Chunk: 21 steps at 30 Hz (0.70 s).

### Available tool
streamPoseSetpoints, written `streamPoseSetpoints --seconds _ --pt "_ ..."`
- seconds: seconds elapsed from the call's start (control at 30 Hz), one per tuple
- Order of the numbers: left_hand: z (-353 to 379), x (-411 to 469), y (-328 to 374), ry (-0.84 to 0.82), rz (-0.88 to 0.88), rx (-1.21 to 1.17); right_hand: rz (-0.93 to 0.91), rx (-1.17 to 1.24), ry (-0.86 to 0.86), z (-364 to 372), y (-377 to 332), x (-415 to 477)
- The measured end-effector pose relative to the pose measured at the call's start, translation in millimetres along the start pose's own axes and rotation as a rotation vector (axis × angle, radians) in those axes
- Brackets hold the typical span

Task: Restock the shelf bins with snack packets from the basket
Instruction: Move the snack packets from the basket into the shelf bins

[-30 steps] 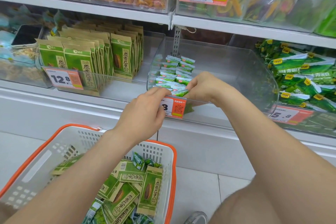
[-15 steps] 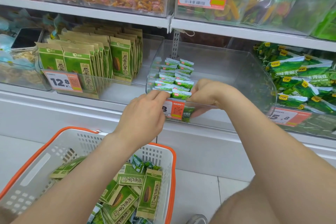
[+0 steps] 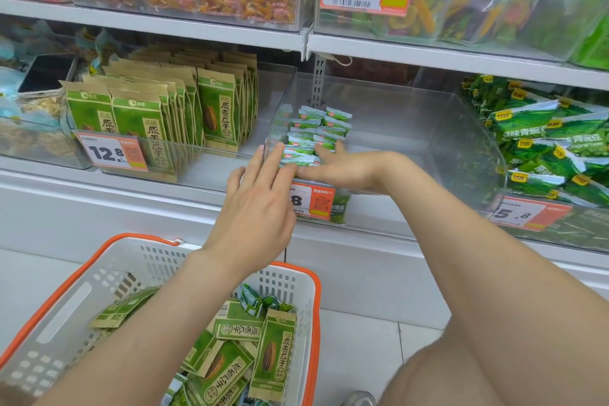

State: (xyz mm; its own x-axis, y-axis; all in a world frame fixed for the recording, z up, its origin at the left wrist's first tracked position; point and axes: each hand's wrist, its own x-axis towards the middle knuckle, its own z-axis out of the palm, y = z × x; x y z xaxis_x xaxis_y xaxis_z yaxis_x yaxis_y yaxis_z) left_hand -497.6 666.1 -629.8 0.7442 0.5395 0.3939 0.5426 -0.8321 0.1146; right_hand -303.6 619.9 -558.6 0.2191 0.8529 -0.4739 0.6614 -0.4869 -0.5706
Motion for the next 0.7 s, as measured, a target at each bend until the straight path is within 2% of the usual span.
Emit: streamPoseSetpoints --seconds 0.17,0.3,0.37,0.47,0.6,0.7 --pt "-3.6 4.3 -3.3 0.029 0.022 0.023 -0.036 0.205 0.163 -29.1 17.7 0.2" --pt "-6.0 7.9 0.4 0.008 -0.01 0.02 0.05 0.304 -0.011 -39.2 34.7 -2.2" --pt "-7.1 9.2 1.0 -0.004 -0.015 0.014 0.06 0.261 -0.012 -29.0 34.3 3.5" --pt "-11.2 11.4 -0.4 -0.006 -0.015 0.02 -0.037 0.127 0.115 -14.0 23.5 8.6" --pt "-15.0 12.9 -1.1 -0.033 -0.004 0.014 -0.021 0.074 0.22 -22.0 17.2 -4.2" --pt "-14.9 11.7 -0.3 -0.037 -0.009 0.011 -0.106 0.011 0.502 -27.7 19.2 -5.6"
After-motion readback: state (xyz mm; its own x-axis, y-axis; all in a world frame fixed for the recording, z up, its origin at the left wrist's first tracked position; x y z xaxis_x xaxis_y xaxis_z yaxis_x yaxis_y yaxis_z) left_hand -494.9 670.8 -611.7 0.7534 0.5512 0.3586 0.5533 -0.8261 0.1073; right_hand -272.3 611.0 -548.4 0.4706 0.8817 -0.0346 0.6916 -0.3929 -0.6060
